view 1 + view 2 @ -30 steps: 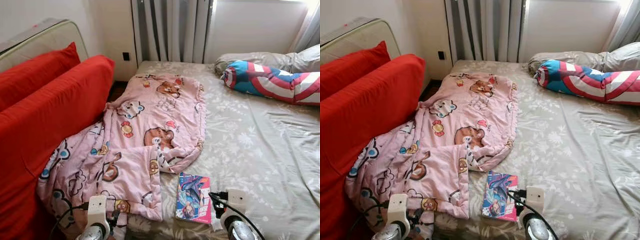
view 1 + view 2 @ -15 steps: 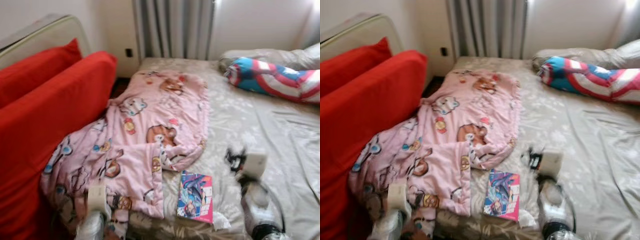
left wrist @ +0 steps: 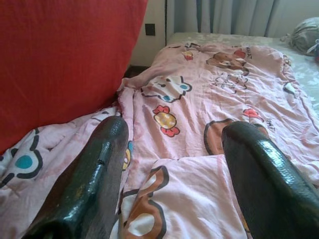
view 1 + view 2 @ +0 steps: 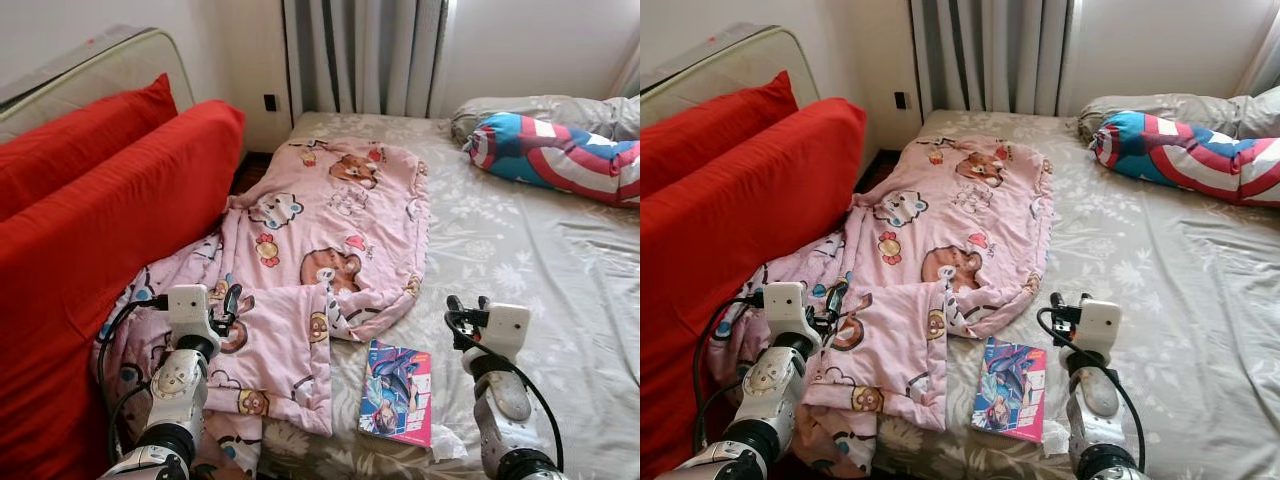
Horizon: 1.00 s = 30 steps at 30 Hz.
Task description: Clean up the room
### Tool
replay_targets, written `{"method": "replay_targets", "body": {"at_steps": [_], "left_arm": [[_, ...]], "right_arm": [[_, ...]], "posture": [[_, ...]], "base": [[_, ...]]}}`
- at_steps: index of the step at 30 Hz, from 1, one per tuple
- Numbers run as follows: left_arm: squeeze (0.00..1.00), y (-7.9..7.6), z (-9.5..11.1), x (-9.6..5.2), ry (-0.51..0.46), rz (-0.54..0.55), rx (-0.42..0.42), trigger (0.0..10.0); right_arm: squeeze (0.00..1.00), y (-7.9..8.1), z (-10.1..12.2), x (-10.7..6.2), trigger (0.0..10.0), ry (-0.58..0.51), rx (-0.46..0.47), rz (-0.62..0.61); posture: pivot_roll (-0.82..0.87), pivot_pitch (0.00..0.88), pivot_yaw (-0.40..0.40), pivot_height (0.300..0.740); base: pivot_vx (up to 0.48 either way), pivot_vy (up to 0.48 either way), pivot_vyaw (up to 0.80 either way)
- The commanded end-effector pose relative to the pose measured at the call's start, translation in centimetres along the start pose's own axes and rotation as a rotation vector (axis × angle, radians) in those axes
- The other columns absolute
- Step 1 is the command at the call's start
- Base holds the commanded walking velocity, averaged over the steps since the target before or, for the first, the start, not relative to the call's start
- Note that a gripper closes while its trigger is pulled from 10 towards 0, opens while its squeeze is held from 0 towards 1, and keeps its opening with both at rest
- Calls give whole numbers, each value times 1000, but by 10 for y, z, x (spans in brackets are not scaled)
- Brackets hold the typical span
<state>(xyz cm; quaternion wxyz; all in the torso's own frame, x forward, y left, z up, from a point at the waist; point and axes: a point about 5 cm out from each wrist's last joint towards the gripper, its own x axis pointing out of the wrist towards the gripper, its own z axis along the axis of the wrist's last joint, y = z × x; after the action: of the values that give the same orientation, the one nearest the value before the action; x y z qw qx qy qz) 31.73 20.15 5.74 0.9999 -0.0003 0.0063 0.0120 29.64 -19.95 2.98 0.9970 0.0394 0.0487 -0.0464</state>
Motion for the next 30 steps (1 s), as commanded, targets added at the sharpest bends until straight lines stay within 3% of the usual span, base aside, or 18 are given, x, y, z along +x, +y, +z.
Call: {"method": "replay_targets", "body": {"at_steps": [1,6,13,17,26,30], "left_arm": [[0,5,-7,-5,35,11,0,10000],[0,1,-25,-15,115,3,-2,10000],[0,1,-23,-13,117,2,-14,10000],[0,0,-22,-12,104,-4,-22,10000],[0,-3,-31,-20,131,-7,-37,10000],[0,-10,-28,-16,127,-23,-50,10000]], "right_arm": [[0,-1,-3,-2,10000,14,6,-9],[0,-1,-3,1,10000,37,-35,2],[0,-2,5,7,10000,26,-38,-5],[0,-1,-3,4,10000,73,-44,0],[0,0,-13,-1,10000,124,-49,5],[0,4,-5,5,10000,101,-68,32]], "posture": [[28,0,58,740],[24,0,53,740],[14,0,56,740],[28,0,51,740],[36,0,15,691],[28,0,10,681]], "base": [[0,0,0],[0,0,0],[0,0,0],[0,0,0],[0,0,0],[0,0,0]]}}
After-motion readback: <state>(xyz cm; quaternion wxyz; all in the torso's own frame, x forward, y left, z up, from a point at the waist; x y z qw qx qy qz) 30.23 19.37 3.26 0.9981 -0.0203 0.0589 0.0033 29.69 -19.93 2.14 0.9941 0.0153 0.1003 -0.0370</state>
